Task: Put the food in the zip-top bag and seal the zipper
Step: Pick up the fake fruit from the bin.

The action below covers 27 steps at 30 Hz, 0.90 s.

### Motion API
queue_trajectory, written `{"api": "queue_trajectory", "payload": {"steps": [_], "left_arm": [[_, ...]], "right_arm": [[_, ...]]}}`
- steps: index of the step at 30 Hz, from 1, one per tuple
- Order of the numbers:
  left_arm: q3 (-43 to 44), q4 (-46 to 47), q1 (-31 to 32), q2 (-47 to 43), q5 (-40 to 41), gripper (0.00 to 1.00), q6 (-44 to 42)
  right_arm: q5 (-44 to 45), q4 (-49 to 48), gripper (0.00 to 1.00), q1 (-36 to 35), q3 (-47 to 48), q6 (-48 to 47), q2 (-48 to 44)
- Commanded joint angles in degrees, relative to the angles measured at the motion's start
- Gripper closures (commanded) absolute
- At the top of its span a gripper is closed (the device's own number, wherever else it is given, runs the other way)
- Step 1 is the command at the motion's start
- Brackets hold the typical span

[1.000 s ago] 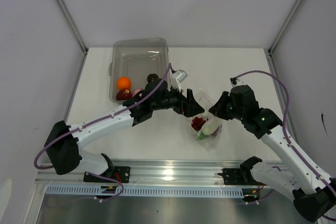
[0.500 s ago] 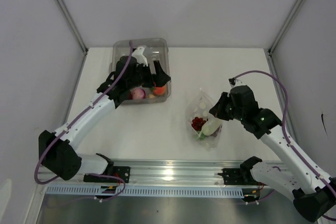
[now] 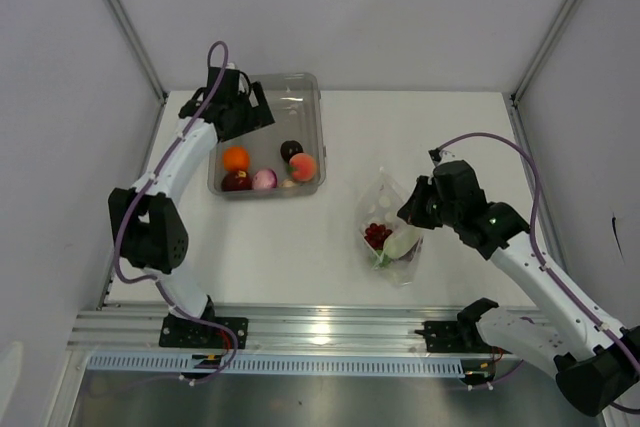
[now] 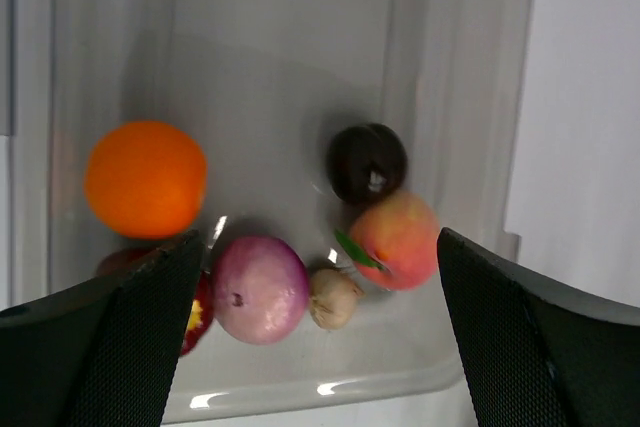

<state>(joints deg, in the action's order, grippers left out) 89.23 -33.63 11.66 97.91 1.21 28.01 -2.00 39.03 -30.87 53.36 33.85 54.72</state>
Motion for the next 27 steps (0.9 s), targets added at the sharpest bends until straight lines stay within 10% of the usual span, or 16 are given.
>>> {"api": "queue_trajectory", "payload": {"steps": [1, 10, 27], "left_arm": [[8.2, -8.3, -0.9, 4.7, 7.5, 0.01, -4.0], [15.5, -17.1, -0.9, 15.8, 20.9, 0.01, -6.4], [18.2, -17.2, -1.1, 25.5, 22.0, 0.05, -7.4]], "right_arm": [[-0.5, -1.5, 1.0, 0.4, -0.2, -1.6, 0.4], [-1.0, -2.8, 1.0, 0.7, -1.6, -2.3, 0.6], [-1.0, -3.1, 1.0, 1.1, -2.2, -2.7, -0.4]]}}
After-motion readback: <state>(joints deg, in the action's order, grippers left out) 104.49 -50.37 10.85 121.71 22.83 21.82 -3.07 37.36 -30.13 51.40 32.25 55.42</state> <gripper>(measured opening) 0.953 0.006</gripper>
